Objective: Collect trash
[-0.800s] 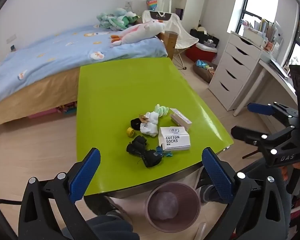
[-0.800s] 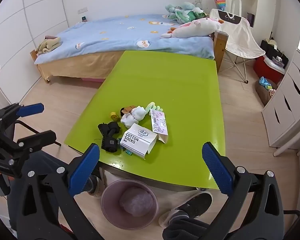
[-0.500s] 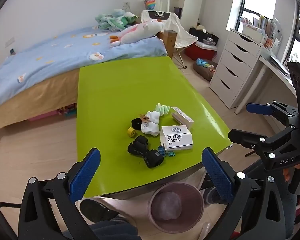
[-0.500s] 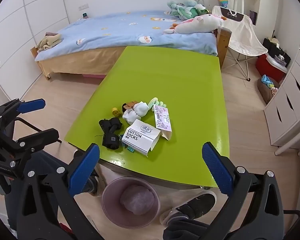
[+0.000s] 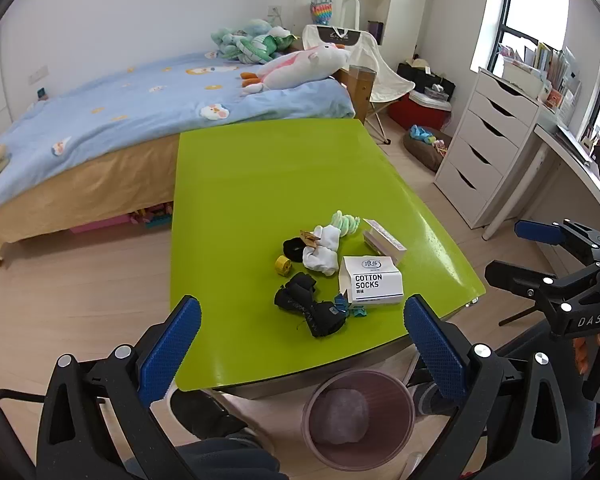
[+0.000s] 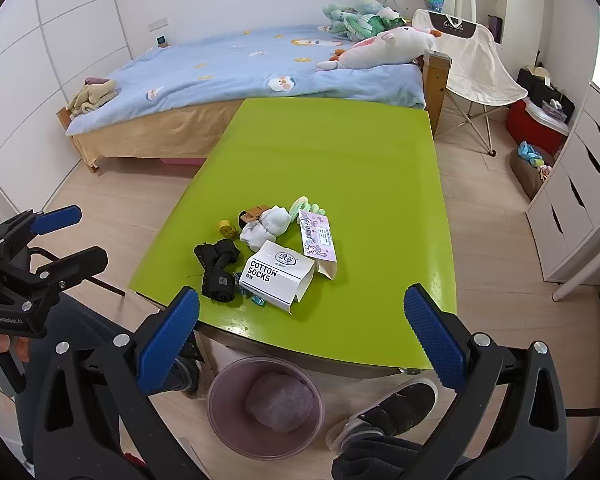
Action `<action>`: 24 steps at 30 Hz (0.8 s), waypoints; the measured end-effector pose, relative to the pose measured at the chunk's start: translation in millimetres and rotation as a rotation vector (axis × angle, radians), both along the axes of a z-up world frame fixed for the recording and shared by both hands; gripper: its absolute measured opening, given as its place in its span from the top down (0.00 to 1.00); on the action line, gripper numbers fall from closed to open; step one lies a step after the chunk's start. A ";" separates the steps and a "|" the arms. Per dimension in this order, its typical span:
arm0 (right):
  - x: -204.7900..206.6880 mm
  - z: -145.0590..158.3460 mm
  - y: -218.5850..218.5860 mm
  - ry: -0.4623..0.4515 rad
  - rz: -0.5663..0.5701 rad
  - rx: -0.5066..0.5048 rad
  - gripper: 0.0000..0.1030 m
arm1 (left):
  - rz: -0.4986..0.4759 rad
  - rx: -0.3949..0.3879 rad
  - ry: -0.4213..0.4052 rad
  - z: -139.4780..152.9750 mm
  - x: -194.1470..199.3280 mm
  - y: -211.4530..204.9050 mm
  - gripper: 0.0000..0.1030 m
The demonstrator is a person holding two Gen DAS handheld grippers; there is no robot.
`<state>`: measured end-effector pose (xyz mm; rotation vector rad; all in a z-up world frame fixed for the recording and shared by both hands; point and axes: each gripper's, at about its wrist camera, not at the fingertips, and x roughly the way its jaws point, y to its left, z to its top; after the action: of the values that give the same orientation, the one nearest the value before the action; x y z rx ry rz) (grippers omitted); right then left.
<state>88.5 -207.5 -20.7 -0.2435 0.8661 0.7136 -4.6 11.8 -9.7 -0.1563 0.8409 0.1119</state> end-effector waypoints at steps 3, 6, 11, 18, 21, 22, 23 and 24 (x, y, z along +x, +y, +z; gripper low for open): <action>-0.6 0.4 0.1 0.001 0.003 0.004 0.03 | -0.003 0.003 0.002 -0.8 -1.4 1.2 0.06; -1.6 0.5 -0.2 0.002 0.004 0.007 0.03 | 0.001 0.005 0.005 3.4 0.0 -3.5 0.06; -2.7 1.9 1.3 0.003 0.006 0.006 0.03 | 0.006 -0.002 0.011 2.4 -1.6 -1.7 0.06; -2.1 1.9 0.3 0.010 0.004 0.018 0.03 | 0.003 0.001 0.017 1.2 0.6 -3.9 0.06; -1.7 0.4 -0.1 0.013 0.003 0.019 0.03 | 0.003 -0.001 0.020 -0.3 -0.1 -4.2 0.06; -1.6 0.6 -0.3 0.013 0.004 0.020 0.03 | 0.005 -0.003 0.023 1.1 0.2 -4.7 0.06; -1.7 0.7 -0.4 0.013 0.005 0.021 0.03 | 0.004 -0.004 0.025 0.6 0.0 -5.0 0.06; -1.7 0.9 -0.6 0.014 0.006 0.024 0.03 | 0.003 -0.002 0.027 1.0 0.8 -5.3 0.06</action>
<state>86.8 -208.2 -19.8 -0.2198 0.8698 0.7313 -3.8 6.5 -8.8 -0.1584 0.8681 0.1157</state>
